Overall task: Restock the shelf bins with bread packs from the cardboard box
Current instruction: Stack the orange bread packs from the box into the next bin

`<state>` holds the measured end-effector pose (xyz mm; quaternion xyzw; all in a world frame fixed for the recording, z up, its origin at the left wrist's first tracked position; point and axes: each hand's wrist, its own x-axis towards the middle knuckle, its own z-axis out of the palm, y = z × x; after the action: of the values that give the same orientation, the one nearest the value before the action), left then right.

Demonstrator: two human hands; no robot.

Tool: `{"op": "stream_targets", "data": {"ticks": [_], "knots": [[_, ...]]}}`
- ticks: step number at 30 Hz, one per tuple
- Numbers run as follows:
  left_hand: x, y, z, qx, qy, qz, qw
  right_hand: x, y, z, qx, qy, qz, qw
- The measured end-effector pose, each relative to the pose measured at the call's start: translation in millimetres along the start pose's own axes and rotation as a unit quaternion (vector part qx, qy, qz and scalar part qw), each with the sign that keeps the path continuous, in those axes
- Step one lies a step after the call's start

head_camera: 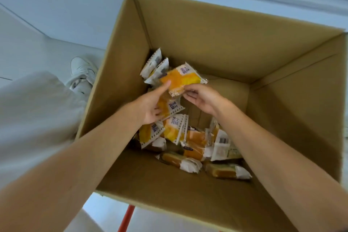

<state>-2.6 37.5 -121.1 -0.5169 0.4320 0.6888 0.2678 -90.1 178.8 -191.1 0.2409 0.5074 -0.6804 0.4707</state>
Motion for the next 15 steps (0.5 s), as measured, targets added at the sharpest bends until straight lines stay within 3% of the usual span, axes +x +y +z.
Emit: {"op": "stream_targets", "data": {"ticks": [2, 5, 7, 10, 15], "knots": [[-7, 1, 7, -0.089, -0.042, 0.028, 0.995, -30, -5, -9, -0.005, -0.062, -0.009, 0.998], [-14, 0, 4, -0.054, 0.046, 0.146, 0.987, -47, -6, -28, 0.009, -0.041, -0.032, 0.999], [-19, 1, -6, 0.010, 0.099, 0.223, 0.970, -40, 6, -35, -0.095, 0.019, -0.035, 0.995], [-25, 3, -20, 0.056, 0.120, 0.266, 0.955, -22, 38, -18, -0.281, 0.065, 0.019, 0.957], [-22, -1, -26, 0.073, 0.125, 0.302, 0.942, 11, 63, 3, -0.344, 0.056, 0.005, 0.937]]}}
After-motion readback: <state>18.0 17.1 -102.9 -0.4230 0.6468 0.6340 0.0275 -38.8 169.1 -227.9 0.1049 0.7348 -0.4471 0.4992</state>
